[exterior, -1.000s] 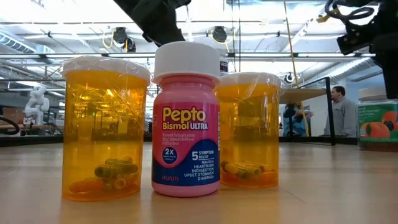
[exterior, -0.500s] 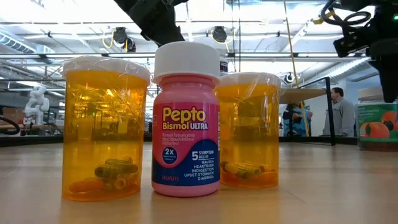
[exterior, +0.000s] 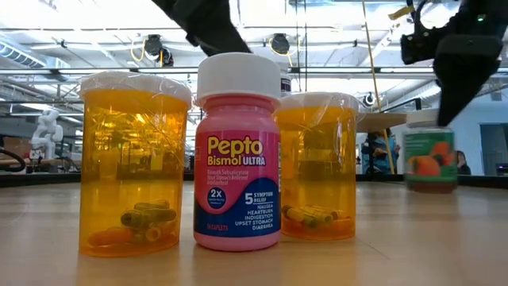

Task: Pick and place medicine bottles onto shelf by color
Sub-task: Put the transparent bottle on the shelf

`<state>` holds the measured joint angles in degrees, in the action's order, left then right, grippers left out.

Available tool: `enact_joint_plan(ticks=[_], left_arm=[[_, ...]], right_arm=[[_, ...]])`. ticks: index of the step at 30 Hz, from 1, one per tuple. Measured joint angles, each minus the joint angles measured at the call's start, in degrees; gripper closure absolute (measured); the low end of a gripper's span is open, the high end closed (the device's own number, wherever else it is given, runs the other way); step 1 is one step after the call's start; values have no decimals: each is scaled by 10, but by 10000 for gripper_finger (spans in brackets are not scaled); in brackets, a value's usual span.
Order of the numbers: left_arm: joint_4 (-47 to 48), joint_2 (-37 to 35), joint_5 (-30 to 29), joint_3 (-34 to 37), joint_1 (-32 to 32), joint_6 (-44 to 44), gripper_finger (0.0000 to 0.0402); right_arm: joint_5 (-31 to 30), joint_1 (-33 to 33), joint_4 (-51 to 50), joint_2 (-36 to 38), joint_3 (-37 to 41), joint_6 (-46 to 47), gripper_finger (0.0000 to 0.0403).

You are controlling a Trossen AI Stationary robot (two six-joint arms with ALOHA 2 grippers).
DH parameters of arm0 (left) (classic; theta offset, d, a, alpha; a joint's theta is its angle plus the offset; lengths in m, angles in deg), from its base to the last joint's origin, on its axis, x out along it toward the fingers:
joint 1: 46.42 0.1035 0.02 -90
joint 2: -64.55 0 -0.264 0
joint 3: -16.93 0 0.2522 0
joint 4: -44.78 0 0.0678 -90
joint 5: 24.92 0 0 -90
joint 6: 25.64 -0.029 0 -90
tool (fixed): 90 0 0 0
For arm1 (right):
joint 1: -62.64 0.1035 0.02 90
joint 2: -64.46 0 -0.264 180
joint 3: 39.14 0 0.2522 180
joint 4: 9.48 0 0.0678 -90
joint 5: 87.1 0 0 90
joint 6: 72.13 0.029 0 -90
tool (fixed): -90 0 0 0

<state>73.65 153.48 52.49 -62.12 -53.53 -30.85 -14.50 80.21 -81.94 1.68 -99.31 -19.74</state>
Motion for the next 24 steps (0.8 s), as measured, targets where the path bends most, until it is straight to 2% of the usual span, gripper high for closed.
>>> enact_joint_plan(ticks=[3, 8, 15, 18, 24], left_arm=[[-39, 12, 8, 0, 0, -6, 87], [-142, 47, 32, -1, 0, -51, 87], [-397, 173, 140, -18, 12, -141, 87], [-444, 225, 154, -56, 26, -142, 87], [-413, 325, 248, -165, 58, -124, 87]], right_arm=[[-4, 0, 52, 0, 13, -27, 203], [-6, 0, 56, 0, 17, -43, 204], [0, 14, 102, 5, 19, -98, 196], [0, 23, 139, 9, 19, -131, 167], [-19, 28, 178, 21, 19, -166, 105]])
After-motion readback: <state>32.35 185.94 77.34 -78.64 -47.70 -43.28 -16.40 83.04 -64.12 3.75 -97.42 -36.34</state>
